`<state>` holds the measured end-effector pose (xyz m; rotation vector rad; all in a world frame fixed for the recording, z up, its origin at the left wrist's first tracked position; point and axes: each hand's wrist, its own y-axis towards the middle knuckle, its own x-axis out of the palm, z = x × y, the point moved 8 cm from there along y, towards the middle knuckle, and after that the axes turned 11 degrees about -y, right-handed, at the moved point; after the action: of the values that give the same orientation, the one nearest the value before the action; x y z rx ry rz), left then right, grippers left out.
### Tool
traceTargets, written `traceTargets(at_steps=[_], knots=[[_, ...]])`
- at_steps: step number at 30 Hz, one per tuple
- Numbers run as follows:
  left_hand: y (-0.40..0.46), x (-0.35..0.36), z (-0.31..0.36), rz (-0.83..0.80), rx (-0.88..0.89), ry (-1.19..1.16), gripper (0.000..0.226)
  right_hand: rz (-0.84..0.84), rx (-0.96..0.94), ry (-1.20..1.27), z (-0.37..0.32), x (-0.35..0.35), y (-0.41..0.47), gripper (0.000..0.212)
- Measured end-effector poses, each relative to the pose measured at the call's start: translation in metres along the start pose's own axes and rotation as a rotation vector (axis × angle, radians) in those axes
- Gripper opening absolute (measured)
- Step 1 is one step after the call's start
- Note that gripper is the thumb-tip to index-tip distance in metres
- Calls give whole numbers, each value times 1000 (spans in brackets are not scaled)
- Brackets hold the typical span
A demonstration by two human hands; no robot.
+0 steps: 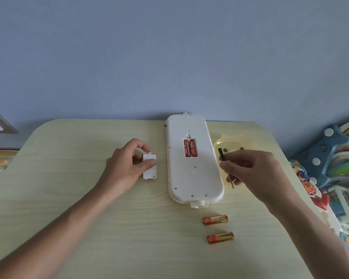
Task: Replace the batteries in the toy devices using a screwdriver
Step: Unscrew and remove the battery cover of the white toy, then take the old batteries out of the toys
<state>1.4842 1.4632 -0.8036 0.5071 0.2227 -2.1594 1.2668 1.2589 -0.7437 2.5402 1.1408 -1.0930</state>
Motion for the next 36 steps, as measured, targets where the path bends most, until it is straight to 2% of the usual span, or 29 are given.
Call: traceTargets(at_steps=[3, 8, 21, 24, 28, 32, 36], knots=[[-6, 2, 2, 49, 53, 113, 25, -54, 27, -112, 19, -4, -33, 13], [-5, 0, 6, 67, 118, 159, 27, -61, 91, -262, 57, -1, -59, 17], [-5, -2, 10, 91, 107, 184, 24, 40, 41, -317, 62, 2, -58, 17], [-2, -2, 21, 95, 172, 216, 22, 109, -61, -402, 44, -12, -56, 16], [9, 22, 57, -40, 292, 211, 21, 218, -375, -407, -10, -19, -31, 17], [27, 54, 78, -164, 257, 223, 26, 130, -618, -426, -47, 14, 23, 29], [37, 69, 82, -218, 208, 297, 25, 43, -750, -506, -64, 37, 50, 23]])
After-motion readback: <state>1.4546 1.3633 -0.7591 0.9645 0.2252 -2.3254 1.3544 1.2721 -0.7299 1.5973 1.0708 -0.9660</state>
